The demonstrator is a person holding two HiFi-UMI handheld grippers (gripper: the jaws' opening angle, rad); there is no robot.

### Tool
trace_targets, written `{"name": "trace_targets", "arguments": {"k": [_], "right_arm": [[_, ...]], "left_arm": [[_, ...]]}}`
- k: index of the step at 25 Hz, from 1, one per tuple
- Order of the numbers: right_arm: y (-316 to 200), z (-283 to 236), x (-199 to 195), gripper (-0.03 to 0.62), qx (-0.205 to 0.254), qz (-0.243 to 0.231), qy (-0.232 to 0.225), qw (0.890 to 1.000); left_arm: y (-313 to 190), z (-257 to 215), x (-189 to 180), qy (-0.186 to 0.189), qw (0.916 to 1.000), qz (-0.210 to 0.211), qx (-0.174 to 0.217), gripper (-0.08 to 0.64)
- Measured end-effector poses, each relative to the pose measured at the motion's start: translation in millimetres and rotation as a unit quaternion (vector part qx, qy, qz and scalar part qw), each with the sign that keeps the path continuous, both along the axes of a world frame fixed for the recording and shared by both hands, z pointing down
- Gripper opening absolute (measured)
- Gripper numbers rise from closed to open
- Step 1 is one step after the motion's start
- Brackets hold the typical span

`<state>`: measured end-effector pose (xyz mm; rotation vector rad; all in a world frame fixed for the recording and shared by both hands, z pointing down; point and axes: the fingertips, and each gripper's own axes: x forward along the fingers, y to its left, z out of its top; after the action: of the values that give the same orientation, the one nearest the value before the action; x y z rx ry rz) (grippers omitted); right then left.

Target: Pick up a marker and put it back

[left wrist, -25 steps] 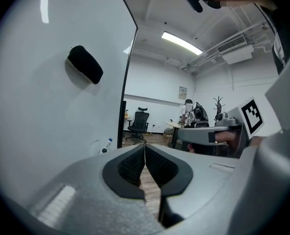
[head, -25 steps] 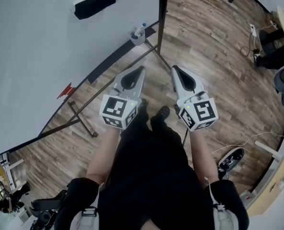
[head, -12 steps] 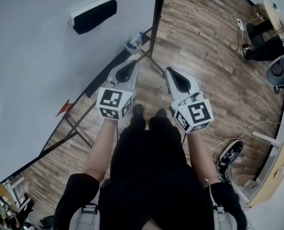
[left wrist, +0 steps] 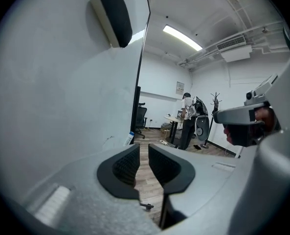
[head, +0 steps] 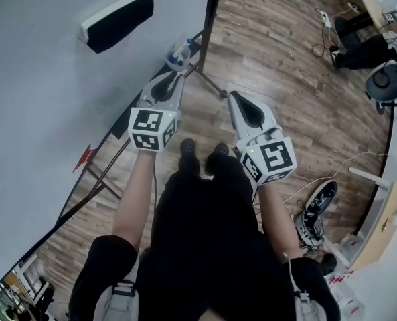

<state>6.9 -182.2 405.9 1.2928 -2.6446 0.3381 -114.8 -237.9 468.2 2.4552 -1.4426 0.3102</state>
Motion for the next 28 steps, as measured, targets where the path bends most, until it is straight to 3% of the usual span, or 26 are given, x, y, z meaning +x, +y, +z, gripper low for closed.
{"name": "trace_targets", "arguments": {"k": [16, 21, 28], "right_arm": [[5.8, 13.1, 14.0, 0.002, -0.027, 0.033, 0.009, 0.999], [9.6, 15.9, 21.2, 0.002, -0.032, 0.048, 0.01, 0.998], [12.8, 12.9, 25.2, 0.002, -0.032, 0.061, 0.011, 0.998]], "left_arm": [[-35.8, 45.7, -0.4, -0.064, 0.9979, 0.0, -0.008, 0.109], [-45.4, 46.1, 3.7, -0.07, 0.9975, -0.002, -0.008, 0.11], [-53.5, 41.4, 3.6, -0.108, 0.9941, -0.002, 0.011, 0.096]]}}
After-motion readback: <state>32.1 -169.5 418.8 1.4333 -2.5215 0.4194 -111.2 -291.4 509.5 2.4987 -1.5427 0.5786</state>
